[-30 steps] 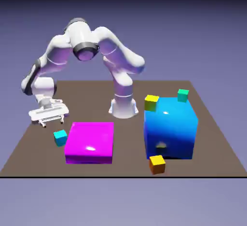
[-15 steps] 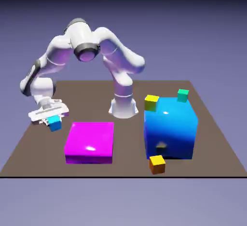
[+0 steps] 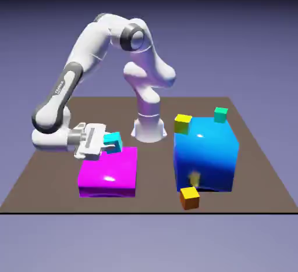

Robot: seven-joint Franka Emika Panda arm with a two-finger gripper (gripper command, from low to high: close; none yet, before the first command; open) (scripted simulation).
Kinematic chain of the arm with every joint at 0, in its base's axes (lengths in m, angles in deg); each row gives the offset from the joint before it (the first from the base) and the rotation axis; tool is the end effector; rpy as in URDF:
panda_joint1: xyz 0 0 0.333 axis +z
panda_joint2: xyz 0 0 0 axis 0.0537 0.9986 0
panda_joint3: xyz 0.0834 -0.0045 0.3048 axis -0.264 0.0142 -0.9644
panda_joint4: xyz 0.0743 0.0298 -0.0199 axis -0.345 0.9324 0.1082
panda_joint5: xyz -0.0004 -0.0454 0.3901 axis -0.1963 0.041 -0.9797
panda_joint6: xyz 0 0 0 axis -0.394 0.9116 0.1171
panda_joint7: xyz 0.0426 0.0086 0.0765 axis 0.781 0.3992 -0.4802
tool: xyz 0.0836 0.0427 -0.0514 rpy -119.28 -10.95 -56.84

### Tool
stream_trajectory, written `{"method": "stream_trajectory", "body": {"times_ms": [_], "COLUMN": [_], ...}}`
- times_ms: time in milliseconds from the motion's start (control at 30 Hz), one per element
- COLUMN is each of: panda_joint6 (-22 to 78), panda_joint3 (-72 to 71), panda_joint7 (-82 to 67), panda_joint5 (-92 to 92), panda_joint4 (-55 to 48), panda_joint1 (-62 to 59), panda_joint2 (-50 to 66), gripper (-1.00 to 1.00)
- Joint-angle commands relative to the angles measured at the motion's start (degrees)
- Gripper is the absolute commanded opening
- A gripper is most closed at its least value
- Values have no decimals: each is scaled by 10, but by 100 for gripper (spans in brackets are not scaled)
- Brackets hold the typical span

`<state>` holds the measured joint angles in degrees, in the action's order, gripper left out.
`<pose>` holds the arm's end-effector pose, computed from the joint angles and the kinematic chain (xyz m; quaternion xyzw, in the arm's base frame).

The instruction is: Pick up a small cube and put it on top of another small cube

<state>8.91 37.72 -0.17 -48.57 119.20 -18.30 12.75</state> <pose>0.4440 -0.1769 0.2382 -0.3447 0.6307 0.6691 0.1889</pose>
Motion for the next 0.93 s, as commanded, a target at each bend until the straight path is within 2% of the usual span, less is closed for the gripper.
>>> {"method": "stream_trajectory", "body": {"times_ms": [0, 367, 433, 633, 667, 900], "panda_joint6": [6, 66, 68, 0, 0, 68], "panda_joint3": [-21, -249, -256, -266, -266, -256], "panda_joint7": [3, 44, 47, 20, 20, 47], "panda_joint5": [17, 201, 208, 200, 200, 208], "panda_joint4": [-6, -72, -75, 38, 38, -75], "panda_joint1": [8, 93, 95, 109, 109, 95], "panda_joint2": [-8, -106, -110, -154, -154, -110], "gripper": [-100, -100, -100, -100, 100, 100]}}
